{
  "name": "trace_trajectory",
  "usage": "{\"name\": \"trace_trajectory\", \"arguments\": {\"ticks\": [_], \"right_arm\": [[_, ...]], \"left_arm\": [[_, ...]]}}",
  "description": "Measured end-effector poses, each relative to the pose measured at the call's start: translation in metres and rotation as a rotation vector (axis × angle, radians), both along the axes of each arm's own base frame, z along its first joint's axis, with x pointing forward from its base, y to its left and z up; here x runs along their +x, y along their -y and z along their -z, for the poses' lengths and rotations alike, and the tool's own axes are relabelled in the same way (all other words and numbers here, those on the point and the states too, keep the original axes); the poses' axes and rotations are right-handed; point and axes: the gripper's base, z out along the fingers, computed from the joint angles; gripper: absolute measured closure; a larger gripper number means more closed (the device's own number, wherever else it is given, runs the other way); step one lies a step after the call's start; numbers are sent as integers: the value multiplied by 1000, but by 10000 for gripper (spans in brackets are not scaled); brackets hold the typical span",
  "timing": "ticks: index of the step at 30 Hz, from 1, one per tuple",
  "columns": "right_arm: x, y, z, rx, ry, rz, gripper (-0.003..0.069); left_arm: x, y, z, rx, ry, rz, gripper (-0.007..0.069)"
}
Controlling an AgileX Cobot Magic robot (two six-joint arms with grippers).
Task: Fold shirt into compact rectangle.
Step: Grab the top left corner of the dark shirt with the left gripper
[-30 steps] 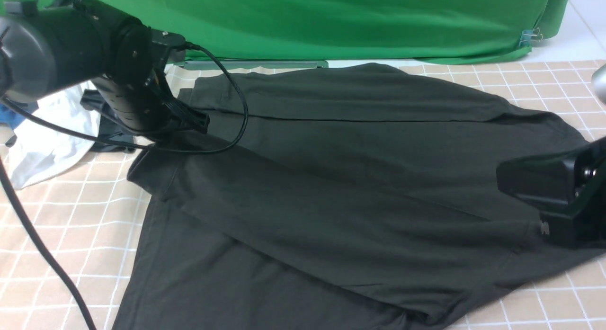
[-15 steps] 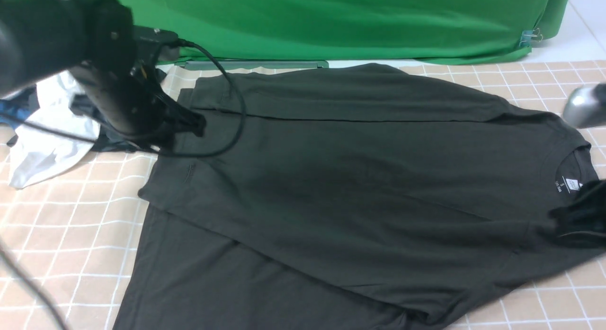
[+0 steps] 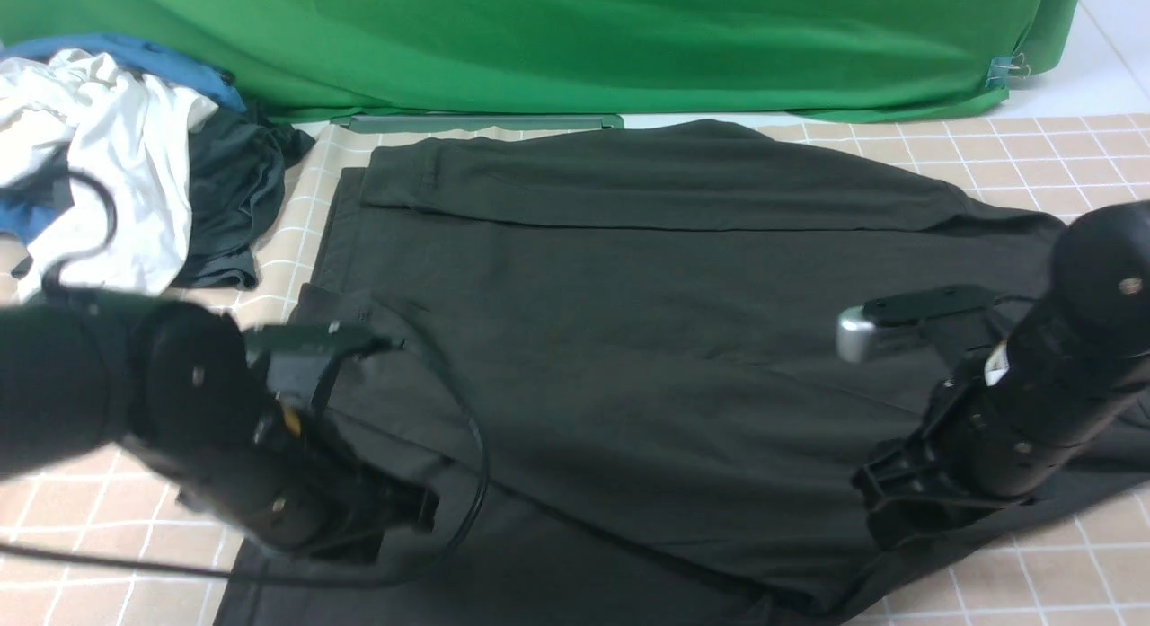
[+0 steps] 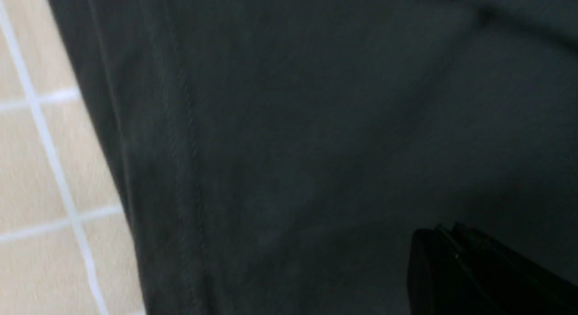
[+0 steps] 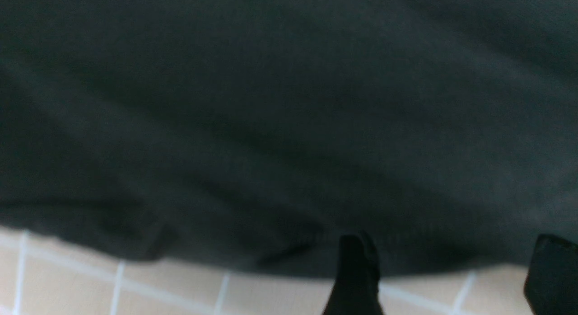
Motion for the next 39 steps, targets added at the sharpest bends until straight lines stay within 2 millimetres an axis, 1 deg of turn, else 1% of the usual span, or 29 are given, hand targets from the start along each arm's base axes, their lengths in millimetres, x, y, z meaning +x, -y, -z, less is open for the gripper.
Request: {"name": "trace_trajectory", "arguments": {"ticks": [1, 4, 6, 8, 10, 13, 14, 16, 18, 24, 27, 29, 31, 32, 33, 34, 36, 38, 39], "right_arm": [[3, -1, 7, -5, -7, 2, 144], [6, -2, 18, -15, -30, 4, 146], [8, -3, 29, -29, -62, 0, 173], [10, -3, 30, -35, -66, -7, 221], [11, -3, 31, -46, -67, -33, 290], [10, -2, 32, -57, -66, -71, 525], [10, -2, 32, -59, -72, -76, 571], [8, -1, 30, -65, -80, -83, 609], [4, 1, 25, -77, -91, -90, 620], [-7, 7, -2, -85, -54, -106, 621], [-12, 9, -4, -83, -45, -107, 621], [-16, 7, -3, -79, -52, -130, 601], [-20, 1, -1, -74, -46, -166, 536], [-22, -3, 1, -72, -33, -188, 479], [-22, -6, 2, -71, -26, -202, 440], [-23, -11, 4, -68, -13, -226, 345], [-22, -19, 9, -63, 8, -258, 236], [-21, -23, 13, -62, 18, -275, 196], [-19, -25, 18, -65, 13, -282, 191]], "left_arm": [[-3, -2, 5, 1, 1, -13, 609], [-6, -3, 10, -1, 0, -37, 607], [-8, -4, 14, 5, -19, -50, 607], [-9, -4, 17, 9, -30, -53, 607], [-10, -5, 20, 14, -42, -54, 607], [-9, -5, 22, 17, -50, -55, 607], [-9, -4, 23, 18, -51, -55, 607], [-8, -4, 23, 19, -57, -54, 607], [-8, -4, 23, 20, -59, -54, 607], [-8, -4, 23, 20, -59, -54, 606], [-8, -4, 23, 20, -59, -54, 606], [-8, -4, 23, 21, -60, -54, 606], [-8, -4, 23, 21, -61, -53, 606], [-8, -4, 23, 21, -61, -53, 606], [-8, -4, 23, 21, -61, -53, 606], [-8, -4, 23, 21, -61, -53, 606], [-8, -4, 24, 21, -62, -53, 606], [-8, -4, 24, 21, -62, -53, 606], [-8, -4, 24, 21, -62, -53, 606]]}}
